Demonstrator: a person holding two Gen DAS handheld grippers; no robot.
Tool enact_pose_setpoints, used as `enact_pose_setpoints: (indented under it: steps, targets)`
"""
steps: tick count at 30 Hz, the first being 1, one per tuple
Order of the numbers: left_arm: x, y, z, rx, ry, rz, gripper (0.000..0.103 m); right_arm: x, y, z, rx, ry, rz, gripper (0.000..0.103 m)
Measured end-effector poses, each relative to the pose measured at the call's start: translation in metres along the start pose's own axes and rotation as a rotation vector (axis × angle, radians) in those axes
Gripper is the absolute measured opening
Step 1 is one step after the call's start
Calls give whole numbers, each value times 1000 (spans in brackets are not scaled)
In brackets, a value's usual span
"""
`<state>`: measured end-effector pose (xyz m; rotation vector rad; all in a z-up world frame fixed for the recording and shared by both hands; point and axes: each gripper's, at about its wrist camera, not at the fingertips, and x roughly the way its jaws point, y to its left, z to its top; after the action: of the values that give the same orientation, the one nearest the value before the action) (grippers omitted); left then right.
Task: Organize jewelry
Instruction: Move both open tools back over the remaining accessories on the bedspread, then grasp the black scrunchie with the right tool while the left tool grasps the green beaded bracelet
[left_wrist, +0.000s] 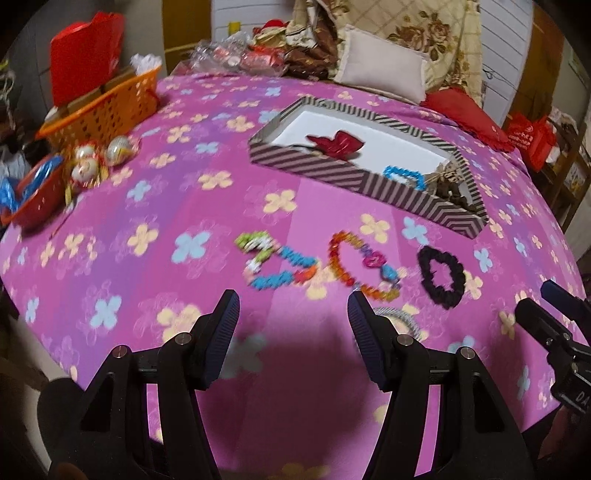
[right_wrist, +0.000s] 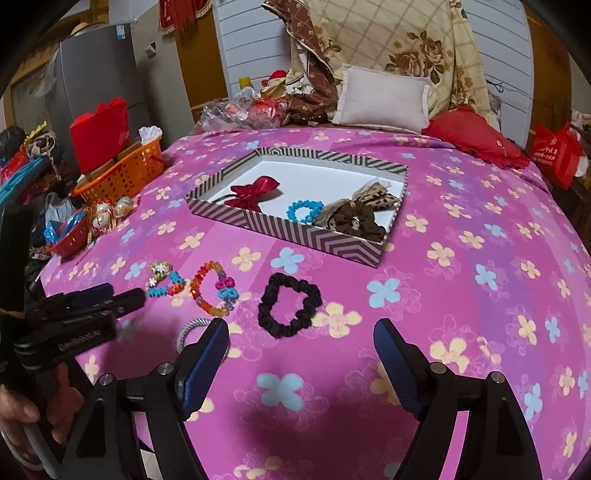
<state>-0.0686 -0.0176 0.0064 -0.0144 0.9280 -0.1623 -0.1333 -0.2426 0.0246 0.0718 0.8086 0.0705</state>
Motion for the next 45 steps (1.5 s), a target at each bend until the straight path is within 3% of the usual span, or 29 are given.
enact_pose_setpoints:
  steps: [15,30,32,34,45]
  targets:
    - [15,48,-10,-78,69,8,61,21,-3,-15,-12,51,21,79]
    - [48,36,24,-60,73,25,61,58,-10,5,-26,49,17,79]
    - [52,36,28,-69,73,27,61,63,-8,10,-39,41,14,70]
    - [55,37,32,-72,71,33,61,71,-9,15,-45,50,11,54]
    - [79,32,39,-30,114,53,61,105,-15,19,-78,114,35,46]
